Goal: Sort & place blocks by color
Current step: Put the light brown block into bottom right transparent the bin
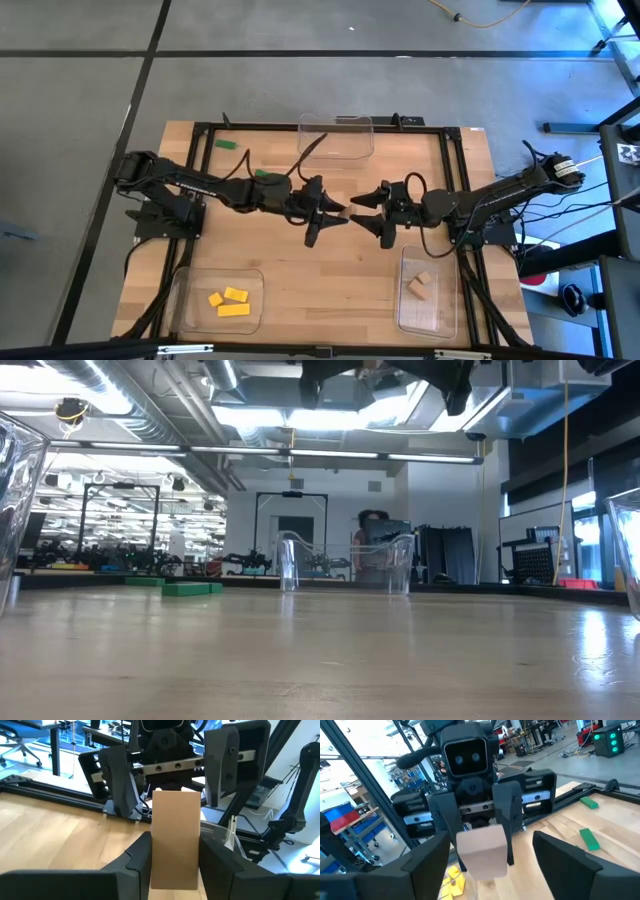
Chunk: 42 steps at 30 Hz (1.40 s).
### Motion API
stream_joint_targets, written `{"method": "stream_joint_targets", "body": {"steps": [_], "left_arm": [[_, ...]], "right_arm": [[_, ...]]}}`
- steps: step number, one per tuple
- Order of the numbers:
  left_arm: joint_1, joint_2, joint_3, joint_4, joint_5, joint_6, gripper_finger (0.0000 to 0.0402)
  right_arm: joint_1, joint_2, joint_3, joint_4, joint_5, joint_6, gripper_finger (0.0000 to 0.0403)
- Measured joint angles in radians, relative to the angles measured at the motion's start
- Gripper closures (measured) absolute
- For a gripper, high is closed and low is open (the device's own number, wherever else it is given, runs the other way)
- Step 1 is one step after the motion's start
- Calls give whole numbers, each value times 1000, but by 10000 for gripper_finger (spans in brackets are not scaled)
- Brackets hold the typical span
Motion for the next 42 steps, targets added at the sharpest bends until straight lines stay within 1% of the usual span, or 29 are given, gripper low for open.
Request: {"method": "stream_joint_targets", "body": {"steps": [7,13,16,22,24,29,31,35,37,39,41,42], "left_arm": [[0,0,0,3,-3,0,285],[0,0,0,2,-3,0,285],[0,0,0,3,-4,0,285],[0,0,0,1,-5,-8,284],[0,0,0,1,-5,-15,272],[11,-2,0,-14,4,-30,223],[18,-5,0,-21,11,-32,212],[36,-5,0,-24,47,-58,203],[50,-7,0,-35,80,-61,202],[70,-35,0,-99,119,-61,201],[89,-69,1,-164,128,-61,201],[102,-95,1,-224,129,-61,201]], "right_arm": [[0,0,0,2,-1,3,167],[0,0,0,2,-43,3,193],[0,0,0,2,-43,3,209],[0,0,0,0,-39,3,269],[0,0,0,1,-39,3,271],[0,0,0,-1,-43,27,271],[0,1,0,0,-42,27,271],[0,-8,0,-11,-42,26,271],[0,-31,0,-47,-42,21,271],[0,-74,0,-111,-46,19,271],[1,-130,2,-191,-50,21,271],[1,-160,2,-236,-51,22,271]]}}
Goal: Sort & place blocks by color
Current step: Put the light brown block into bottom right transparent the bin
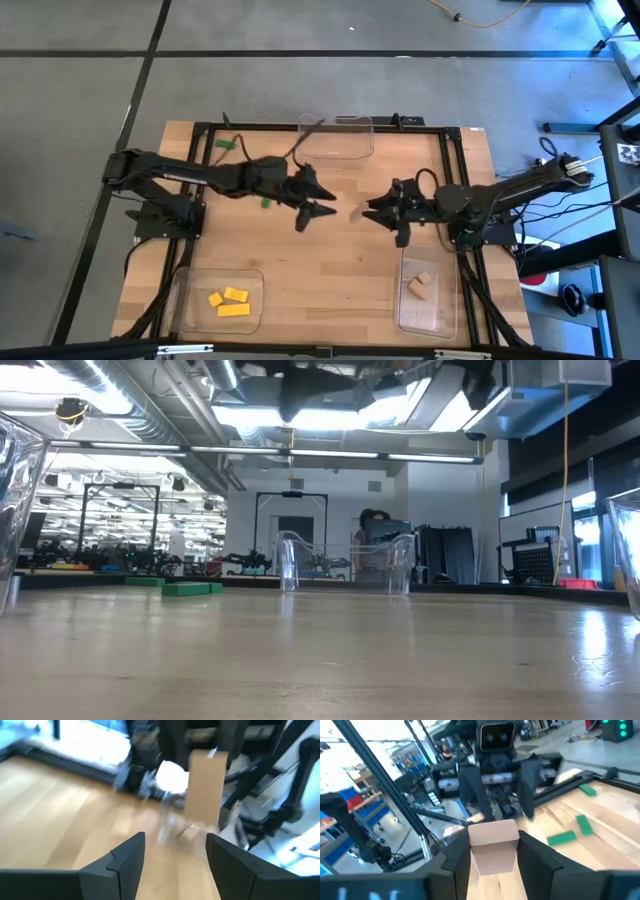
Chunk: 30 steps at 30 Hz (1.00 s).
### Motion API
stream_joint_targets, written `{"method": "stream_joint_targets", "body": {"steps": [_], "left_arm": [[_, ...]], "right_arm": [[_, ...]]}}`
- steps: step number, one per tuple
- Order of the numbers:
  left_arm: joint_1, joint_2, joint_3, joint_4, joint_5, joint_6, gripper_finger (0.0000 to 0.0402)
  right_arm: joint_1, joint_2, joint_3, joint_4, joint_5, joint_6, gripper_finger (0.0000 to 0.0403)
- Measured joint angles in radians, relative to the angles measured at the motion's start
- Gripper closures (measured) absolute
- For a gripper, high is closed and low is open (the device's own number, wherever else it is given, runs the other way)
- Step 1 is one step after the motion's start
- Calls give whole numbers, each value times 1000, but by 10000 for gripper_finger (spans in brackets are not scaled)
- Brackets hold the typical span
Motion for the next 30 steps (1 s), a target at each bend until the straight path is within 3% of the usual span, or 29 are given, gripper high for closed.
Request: {"method": "stream_joint_targets", "body": {"steps": [6,10,21,30], "left_arm": [[47,-164,-1,-198,-28,49,201],[41,-284,-32,-232,-133,88,203],[-49,-585,-419,172,-357,27,204],[-49,-646,-467,195,-378,85,204]], "right_arm": [[0,-164,0,-221,6,5,271],[0,-244,0,-350,6,38,271],[-1,-301,0,-406,7,32,271],[-1,-296,-1,-399,6,34,271]]}}
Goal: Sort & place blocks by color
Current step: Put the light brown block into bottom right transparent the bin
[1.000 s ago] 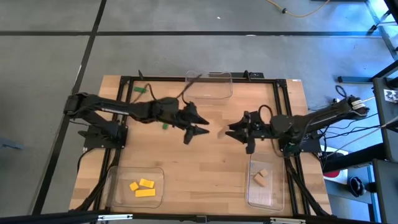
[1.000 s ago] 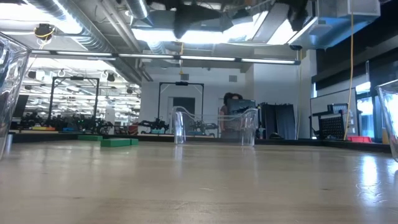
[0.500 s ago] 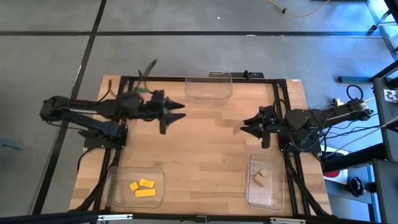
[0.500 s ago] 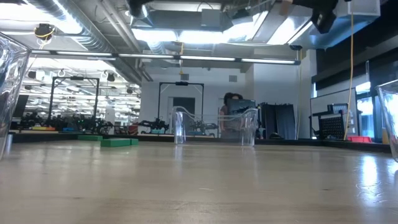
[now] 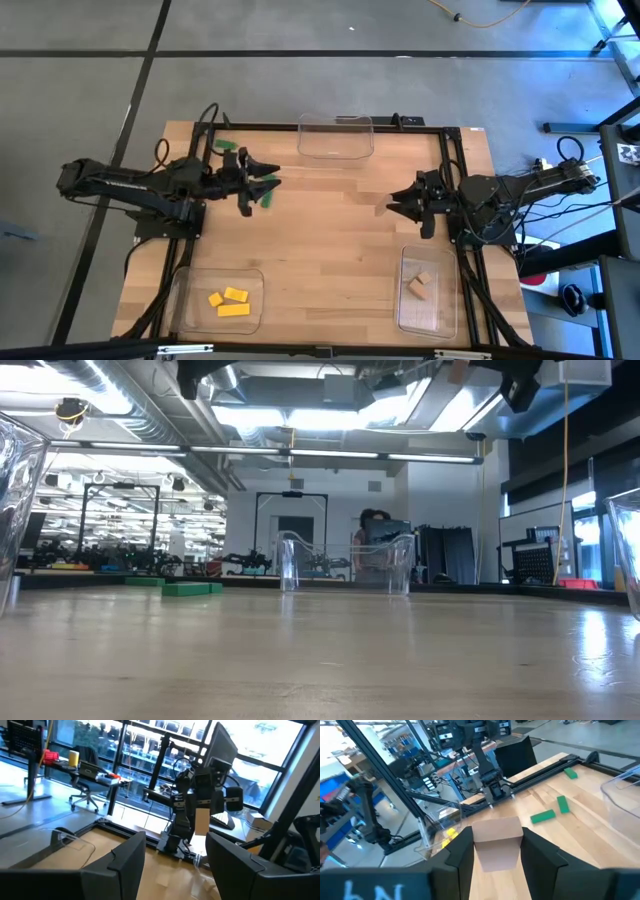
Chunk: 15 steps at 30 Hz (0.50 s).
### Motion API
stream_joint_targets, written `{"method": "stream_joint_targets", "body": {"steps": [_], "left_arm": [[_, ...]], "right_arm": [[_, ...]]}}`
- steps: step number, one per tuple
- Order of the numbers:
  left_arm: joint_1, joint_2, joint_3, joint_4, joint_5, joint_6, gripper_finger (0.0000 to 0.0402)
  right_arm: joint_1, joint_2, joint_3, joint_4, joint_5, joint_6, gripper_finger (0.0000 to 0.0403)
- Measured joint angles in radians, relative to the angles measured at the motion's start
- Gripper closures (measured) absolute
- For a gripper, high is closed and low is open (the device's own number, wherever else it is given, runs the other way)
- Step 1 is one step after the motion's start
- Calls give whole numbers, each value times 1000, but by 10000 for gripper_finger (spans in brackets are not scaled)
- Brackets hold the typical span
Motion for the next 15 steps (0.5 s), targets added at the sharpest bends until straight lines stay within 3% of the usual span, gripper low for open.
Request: {"method": "stream_joint_targets", "body": {"steps": [4,7,11,15], "left_arm": [[0,1,0,0,-20,3,204],[0,1,0,0,-22,2,204],[0,2,0,0,-49,3,204],[0,2,0,0,-71,3,204]], "right_arm": [[0,6,16,-3,-65,55,271],[0,33,95,-70,-178,101,271],[19,110,254,-333,-340,213,271],[114,205,379,-605,-470,360,271]]}}
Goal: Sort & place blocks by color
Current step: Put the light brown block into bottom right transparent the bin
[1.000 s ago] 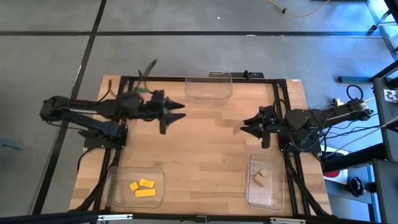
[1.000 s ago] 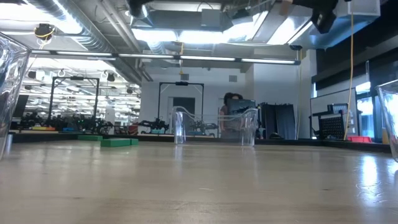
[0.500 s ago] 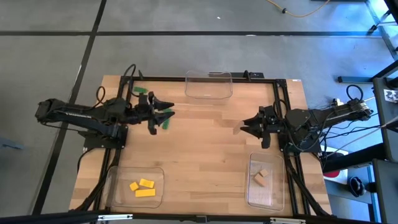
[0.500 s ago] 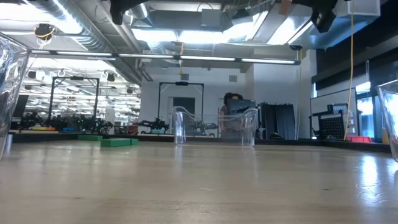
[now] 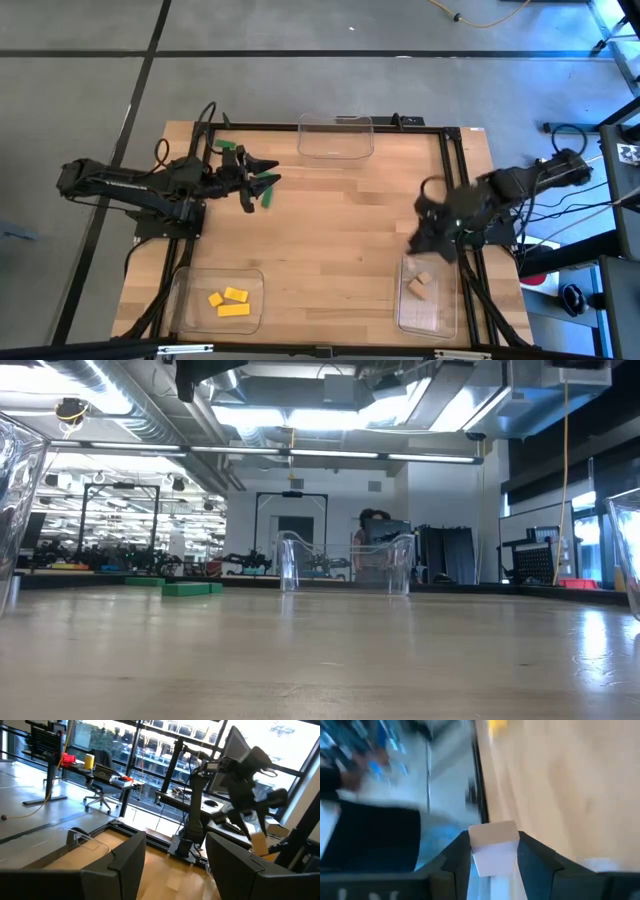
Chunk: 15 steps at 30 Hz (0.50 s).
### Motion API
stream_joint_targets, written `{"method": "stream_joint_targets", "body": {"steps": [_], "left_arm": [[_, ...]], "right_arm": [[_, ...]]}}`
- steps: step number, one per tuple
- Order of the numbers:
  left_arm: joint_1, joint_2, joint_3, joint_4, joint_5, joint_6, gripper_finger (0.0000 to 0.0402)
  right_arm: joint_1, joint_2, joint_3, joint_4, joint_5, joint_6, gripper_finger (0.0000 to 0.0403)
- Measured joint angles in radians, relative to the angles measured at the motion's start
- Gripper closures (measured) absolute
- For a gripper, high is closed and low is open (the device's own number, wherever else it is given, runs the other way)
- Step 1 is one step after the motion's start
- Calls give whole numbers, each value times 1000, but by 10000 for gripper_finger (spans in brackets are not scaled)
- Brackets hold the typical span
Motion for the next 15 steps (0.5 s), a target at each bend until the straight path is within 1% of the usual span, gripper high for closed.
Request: {"method": "stream_joint_targets", "body": {"steps": [1,3,9,12,15], "left_arm": [[0,0,0,0,0,0,204],[0,0,0,0,0,0,204],[0,0,0,0,0,0,204],[0,0,0,0,0,0,204],[0,0,0,0,-1,0,204]], "right_arm": [[34,23,15,-45,-25,44,271],[111,67,22,-80,-51,130,271],[343,190,4,-76,-62,402,271],[432,259,-15,-60,-22,531,271],[484,342,-41,-45,37,632,271]]}}
